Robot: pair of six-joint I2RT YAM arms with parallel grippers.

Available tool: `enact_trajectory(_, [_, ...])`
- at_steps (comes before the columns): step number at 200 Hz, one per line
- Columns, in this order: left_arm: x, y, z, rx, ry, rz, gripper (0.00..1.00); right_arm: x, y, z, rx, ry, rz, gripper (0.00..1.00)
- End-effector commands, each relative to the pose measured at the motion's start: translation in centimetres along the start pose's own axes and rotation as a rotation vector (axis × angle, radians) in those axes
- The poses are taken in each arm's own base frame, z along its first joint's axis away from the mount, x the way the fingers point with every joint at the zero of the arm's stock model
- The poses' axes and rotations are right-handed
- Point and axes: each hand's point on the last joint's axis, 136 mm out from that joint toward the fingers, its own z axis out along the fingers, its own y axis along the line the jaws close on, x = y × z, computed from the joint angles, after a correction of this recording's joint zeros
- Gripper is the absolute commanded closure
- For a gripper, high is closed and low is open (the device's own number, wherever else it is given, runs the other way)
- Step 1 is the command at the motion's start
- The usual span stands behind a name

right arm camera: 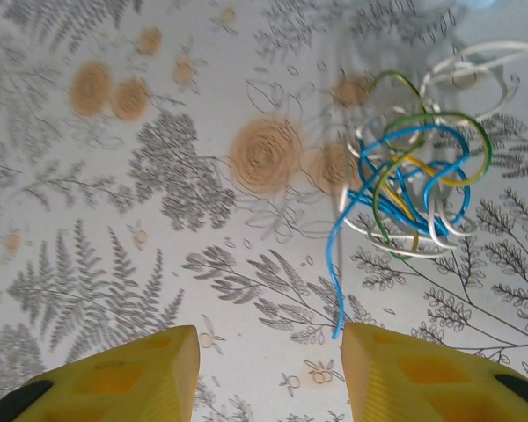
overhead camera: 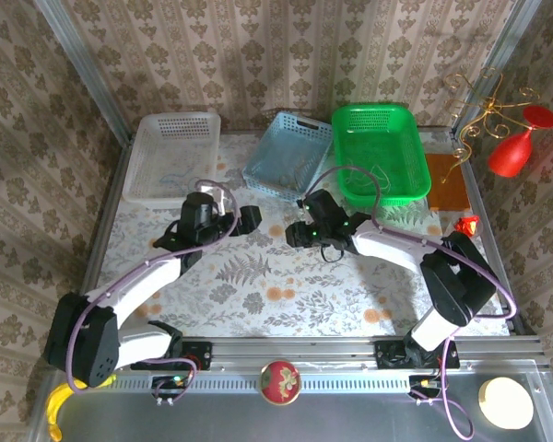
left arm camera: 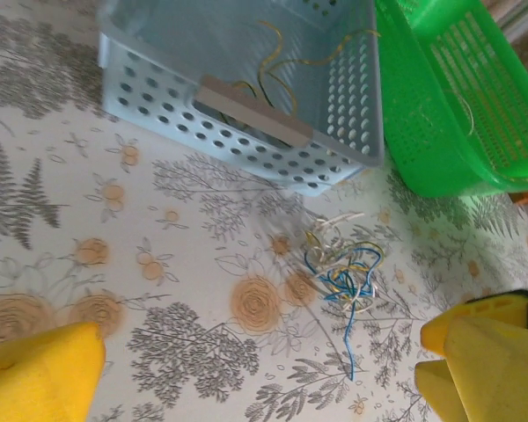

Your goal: Untangle the cables

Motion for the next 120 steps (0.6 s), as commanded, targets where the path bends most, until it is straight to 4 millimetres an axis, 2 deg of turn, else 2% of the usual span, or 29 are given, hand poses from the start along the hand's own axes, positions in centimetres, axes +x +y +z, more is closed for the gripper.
enact_trajectory(1, [-2.9,-1.4,-1.9,0.030,-0.055,-0.007,0.00,1.3,-1.1,1.2,0.050,0.032,-0.013,0.54])
enact_trajectory(5, [-3.0,-1.5,-2.1,0.035,-0.057,-0.005,0.00,1.5,-1.1,1.4,0.052,0.037,-0.011,0.54])
enact_trajectory(10, [-3.6,-0.7,-2.4,0.015,-0.071,-0.016,0.00,1.7,-1.3,1.6,0.056,0.042,-0.011,0.54])
enact_trajectory(24, [-4.2,-0.7,-2.9,0.018,-0.079,-0.017,0.00,2.1,-1.5,2.1,0.061,0.054,-0.009,0.55])
enact_trajectory(55, [-4.3,-1.1,-2.9,0.044,-0.066,-0.014,0.00,2.2,-1.8,2.4,0.074,0.059,-0.016,0.56])
enact_trajectory(87, [-3.1,-1.2,-2.0,0.066,-0.026,-0.028,0.00,0.7,-2.4,1.3,0.093,0.025,-0.022,0.56])
enact_trajectory(117, [-1.4,-1.2,-0.6,0.057,0.029,-0.005,0.00,-1.0,-4.5,0.5,0.114,-0.008,0.022,0.57])
enact_trajectory(120, [-0.6,-2.0,-0.3,0.072,0.050,0.012,0.00,-1.3,-4.7,0.4,0.114,-0.013,0.029,0.56])
